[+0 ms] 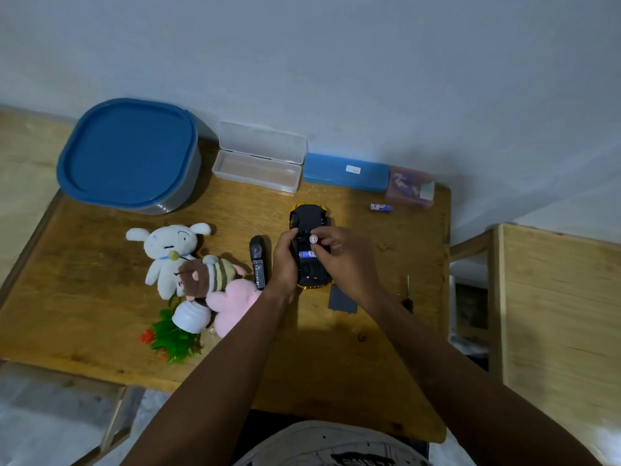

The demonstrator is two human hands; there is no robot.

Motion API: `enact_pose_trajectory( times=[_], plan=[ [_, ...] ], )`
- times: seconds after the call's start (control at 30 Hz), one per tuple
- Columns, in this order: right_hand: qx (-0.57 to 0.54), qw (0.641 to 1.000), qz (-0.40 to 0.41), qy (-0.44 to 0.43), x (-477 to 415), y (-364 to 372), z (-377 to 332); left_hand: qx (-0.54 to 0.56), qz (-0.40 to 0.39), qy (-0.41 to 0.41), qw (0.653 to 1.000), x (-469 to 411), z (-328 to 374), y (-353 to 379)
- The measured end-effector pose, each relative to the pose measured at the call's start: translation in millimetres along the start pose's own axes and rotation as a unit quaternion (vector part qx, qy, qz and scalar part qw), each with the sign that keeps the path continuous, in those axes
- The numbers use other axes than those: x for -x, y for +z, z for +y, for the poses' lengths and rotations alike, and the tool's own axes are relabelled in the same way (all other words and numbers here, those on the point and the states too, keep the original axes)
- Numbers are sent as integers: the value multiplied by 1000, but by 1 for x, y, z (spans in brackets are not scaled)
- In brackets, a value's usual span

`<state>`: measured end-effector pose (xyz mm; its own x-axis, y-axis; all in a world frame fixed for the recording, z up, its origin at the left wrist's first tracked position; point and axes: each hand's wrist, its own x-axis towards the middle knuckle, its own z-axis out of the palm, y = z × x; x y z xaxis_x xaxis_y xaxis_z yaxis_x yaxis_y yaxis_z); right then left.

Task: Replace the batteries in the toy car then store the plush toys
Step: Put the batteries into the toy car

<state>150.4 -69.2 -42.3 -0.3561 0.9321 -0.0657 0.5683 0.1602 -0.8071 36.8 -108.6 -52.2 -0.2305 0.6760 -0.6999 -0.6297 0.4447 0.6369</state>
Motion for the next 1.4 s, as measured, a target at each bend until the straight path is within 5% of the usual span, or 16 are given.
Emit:
enact_pose_trajectory(
  times=[0.6,1.0,1.2,1.4],
  plan=[
    [-21,1000,3,6,5,15,-6,-21,-31,30,999,3,-1,1],
    [-67,984,63,151,0,23,-2,-3,-19,-2,1000,5,-1,2],
    [-143,947,3,287,-8,21,7,-16,-7,2,1000,4,-2,-1],
    [-133,952,-11,277,-15,19,12,-25,16,-4,1000,1,-1,-2]
  ],
)
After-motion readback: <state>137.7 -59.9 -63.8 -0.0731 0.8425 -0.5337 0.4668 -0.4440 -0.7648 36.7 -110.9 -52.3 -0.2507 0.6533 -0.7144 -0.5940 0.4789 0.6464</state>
